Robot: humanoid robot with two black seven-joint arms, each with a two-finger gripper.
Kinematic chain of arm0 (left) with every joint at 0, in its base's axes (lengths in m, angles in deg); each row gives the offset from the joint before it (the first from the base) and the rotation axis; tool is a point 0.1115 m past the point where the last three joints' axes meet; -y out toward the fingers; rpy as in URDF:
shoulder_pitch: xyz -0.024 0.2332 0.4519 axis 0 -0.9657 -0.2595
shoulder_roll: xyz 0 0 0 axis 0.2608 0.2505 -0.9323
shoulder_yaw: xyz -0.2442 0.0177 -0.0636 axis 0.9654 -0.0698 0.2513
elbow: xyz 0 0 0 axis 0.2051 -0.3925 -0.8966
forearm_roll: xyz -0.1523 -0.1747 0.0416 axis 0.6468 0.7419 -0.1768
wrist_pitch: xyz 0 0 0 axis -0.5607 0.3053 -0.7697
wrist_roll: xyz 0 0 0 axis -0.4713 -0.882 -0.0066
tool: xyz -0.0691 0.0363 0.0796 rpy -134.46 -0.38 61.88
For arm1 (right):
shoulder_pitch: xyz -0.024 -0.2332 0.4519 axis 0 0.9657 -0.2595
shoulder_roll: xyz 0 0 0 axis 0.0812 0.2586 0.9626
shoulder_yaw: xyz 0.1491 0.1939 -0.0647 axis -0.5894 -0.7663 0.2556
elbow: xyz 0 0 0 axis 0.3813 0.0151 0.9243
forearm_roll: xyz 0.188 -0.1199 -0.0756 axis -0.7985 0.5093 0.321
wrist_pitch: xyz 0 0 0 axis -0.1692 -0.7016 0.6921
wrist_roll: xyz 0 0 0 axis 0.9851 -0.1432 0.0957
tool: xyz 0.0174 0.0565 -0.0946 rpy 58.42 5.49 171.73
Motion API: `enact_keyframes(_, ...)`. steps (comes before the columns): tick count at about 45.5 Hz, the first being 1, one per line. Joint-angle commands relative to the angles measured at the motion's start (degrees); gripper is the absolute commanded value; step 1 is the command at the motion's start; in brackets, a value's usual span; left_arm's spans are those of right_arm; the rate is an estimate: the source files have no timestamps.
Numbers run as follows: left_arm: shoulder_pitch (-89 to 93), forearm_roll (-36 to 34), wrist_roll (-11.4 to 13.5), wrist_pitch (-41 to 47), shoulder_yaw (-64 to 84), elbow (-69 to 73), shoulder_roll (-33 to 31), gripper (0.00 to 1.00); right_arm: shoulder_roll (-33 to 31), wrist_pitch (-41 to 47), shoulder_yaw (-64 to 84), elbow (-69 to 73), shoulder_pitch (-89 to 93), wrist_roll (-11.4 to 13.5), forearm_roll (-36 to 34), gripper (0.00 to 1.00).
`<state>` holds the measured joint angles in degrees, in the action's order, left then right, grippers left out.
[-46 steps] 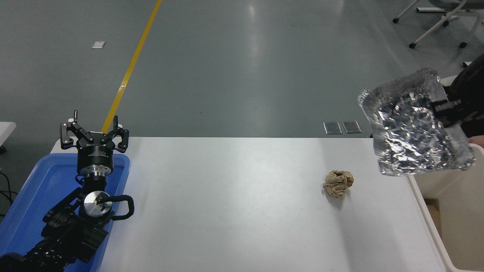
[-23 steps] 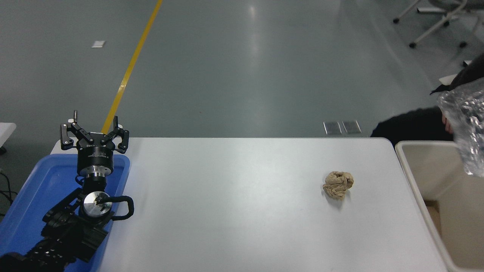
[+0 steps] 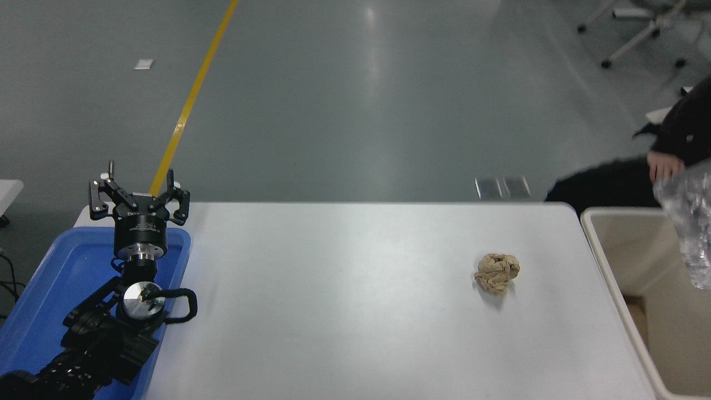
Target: Pick up foil plate and place in dustbin
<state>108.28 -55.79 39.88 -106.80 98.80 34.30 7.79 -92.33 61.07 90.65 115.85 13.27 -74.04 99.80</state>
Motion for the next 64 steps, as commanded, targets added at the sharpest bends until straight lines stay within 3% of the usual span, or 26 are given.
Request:
enact_keyframes(1,0.0,0.0,0.0,0.0,0.0,0.0,0.0,0.99,3.7,-0.4,-10.2,-13.0,17.8,0.0,-7.0,0.00)
enact_keyframes(9,0.1,0.0,0.0,0.0,0.0,0.1,0.0,0.99,7.7,-0.3,-10.3,-17.3,22.2,0.1,-13.5,0.00)
enact_keyframes(21,0.1,0.0,0.0,0.0,0.0,0.1,0.0,0.99,9.1,-0.7,-10.3,-20.0,24.8,0.1,-13.8,0.02)
enact_keyframes(26,0.1,0.0,0.0,0.0,0.0,0.0,0.0,0.99,9.1,-1.7,-10.4,-20.1,24.8,0.0,-13.9,0.31)
enact_keyframes(29,0.1,0.0,0.0,0.0,0.0,0.1,0.0,0.99,8.8,-2.1,-10.6,-19.9,24.8,0.0,-13.9,0.64)
enact_keyframes(31,0.1,-0.1,0.0,0.0,0.0,0.1,0.0,0.99,8.8,-1.9,-10.9,-19.9,24.7,0.0,-13.9,0.78)
enact_keyframes(38,0.1,0.0,0.0,0.0,0.0,0.1,0.0,0.99,8.6,-1.6,-11.1,-19.2,23.8,0.0,-14.0,0.97)
enact_keyframes(48,0.2,0.0,0.0,0.0,-0.1,0.0,-0.1,0.99,7.6,-1.2,-11.8,-11.0,15.6,0.0,-17.9,1.00)
enact_keyframes(64,0.2,-0.1,-0.1,0.0,-0.1,0.0,-0.1,0.99,1.0,3.3,-7.1,9.4,-2.3,0.3,-17.8,1.00)
